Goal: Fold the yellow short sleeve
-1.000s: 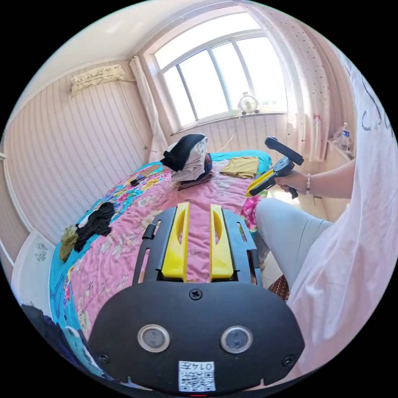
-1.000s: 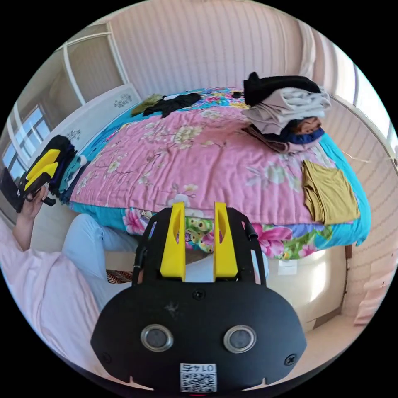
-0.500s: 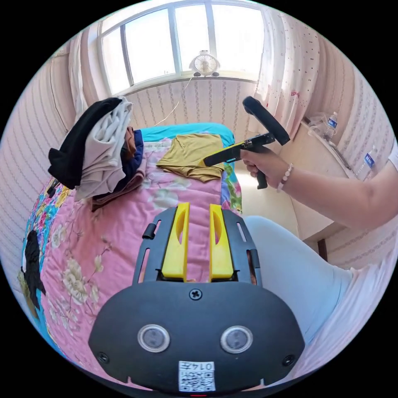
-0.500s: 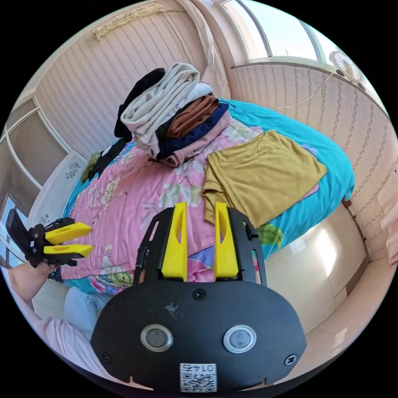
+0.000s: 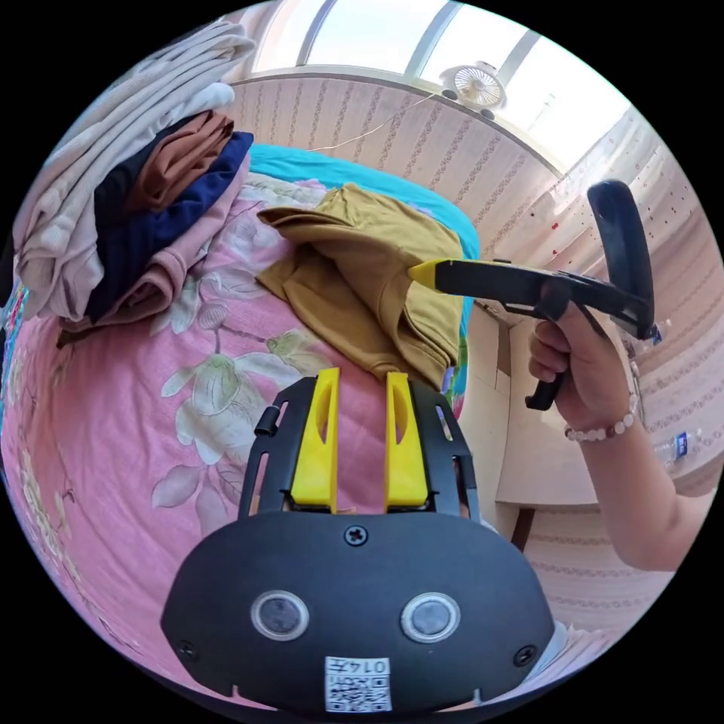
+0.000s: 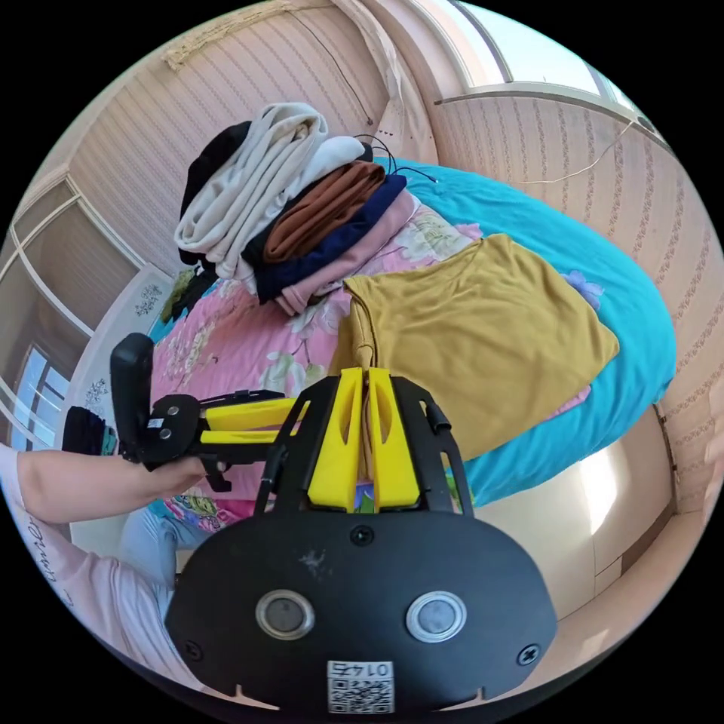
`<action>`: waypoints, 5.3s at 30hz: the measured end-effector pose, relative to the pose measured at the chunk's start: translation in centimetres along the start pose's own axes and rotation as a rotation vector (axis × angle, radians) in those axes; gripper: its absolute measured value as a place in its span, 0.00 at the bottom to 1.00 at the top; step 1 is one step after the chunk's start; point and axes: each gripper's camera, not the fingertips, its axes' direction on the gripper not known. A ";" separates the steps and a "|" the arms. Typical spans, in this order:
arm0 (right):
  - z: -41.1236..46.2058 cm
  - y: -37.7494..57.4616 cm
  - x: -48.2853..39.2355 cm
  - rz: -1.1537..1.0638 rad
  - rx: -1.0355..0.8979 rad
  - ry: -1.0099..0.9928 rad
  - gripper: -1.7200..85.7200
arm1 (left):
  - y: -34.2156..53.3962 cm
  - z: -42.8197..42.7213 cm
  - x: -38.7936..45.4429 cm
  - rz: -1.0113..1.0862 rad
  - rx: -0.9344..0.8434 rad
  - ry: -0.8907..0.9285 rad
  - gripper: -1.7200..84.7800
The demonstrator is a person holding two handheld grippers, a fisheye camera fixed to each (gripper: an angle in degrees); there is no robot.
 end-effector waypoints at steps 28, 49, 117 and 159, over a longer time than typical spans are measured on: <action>-43.9 12.7 -13.4 -0.027 0.630 -0.469 0.02 | 9.3 -38.8 -0.9 0.098 0.604 0.147 0.01; -52.7 32.0 -64.7 -0.920 0.907 -0.497 0.02 | 45.3 -86.5 13.4 0.188 1.303 -0.568 0.01; 0.6 -0.1 -54.7 -0.605 -0.018 -0.799 0.02 | 39.7 -134.6 -18.6 -0.569 0.935 -0.273 0.01; 30.4 31.4 -26.7 -0.224 -0.717 -0.383 0.02 | 64.5 -102.1 -23.9 -1.104 0.167 -0.138 0.01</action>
